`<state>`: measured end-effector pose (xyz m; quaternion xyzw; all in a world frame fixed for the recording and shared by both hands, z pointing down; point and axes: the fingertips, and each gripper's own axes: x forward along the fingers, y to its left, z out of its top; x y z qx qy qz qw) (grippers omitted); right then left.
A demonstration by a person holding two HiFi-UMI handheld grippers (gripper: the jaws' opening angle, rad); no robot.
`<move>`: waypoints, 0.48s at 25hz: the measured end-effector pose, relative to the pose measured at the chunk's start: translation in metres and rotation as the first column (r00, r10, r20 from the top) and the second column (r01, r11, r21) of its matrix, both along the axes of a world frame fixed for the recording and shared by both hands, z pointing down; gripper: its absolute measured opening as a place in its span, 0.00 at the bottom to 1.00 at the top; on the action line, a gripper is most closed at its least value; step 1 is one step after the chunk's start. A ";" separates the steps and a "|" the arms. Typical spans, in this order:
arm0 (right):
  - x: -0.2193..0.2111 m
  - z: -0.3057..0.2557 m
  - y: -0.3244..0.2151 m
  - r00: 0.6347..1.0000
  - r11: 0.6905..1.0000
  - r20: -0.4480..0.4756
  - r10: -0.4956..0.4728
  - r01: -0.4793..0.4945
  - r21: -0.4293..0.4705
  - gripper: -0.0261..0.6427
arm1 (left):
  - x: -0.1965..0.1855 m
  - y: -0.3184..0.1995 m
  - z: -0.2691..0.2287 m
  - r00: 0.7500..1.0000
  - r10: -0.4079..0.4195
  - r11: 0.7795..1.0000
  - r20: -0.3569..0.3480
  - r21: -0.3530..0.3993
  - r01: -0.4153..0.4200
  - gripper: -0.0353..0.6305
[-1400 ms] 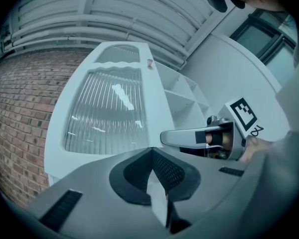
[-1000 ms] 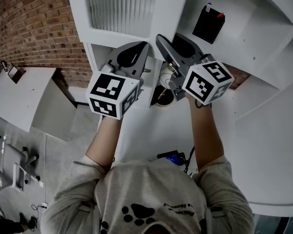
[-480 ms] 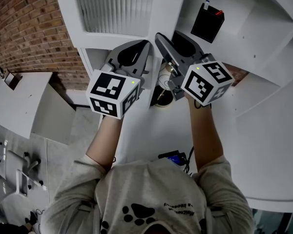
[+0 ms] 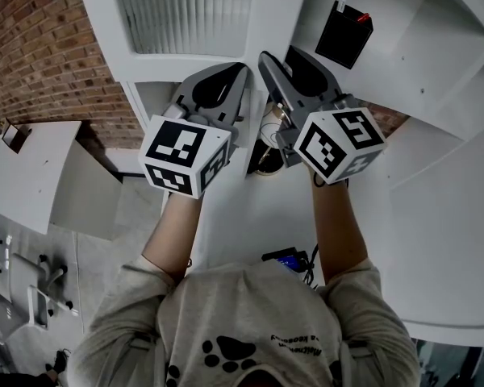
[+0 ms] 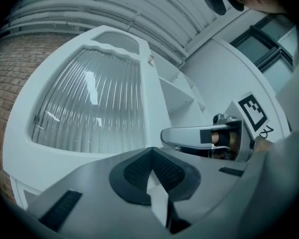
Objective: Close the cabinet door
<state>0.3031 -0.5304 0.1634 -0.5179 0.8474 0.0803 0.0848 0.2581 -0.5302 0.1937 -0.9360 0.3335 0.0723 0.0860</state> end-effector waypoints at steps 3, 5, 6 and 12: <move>0.005 -0.001 0.000 0.999 0.999 -0.011 0.045 -0.045 0.014 0.27 | 0.001 -0.003 0.000 1.000 0.004 1.000 -0.005 0.002 -0.004 0.06; 0.007 -0.001 -0.001 0.998 0.998 -0.007 0.055 -0.055 0.015 0.27 | 0.001 -0.006 0.000 1.000 0.001 1.000 -0.008 0.001 -0.001 0.06; 0.008 -0.001 -0.001 0.998 0.998 -0.005 0.059 -0.059 0.017 0.27 | 0.002 -0.007 0.000 1.000 0.000 1.000 -0.009 0.001 0.000 0.06; 0.016 0.001 -0.001 0.995 0.995 0.017 0.100 -0.101 0.025 0.27 | 0.004 -0.012 0.000 1.000 -0.002 1.000 -0.012 0.002 0.002 0.06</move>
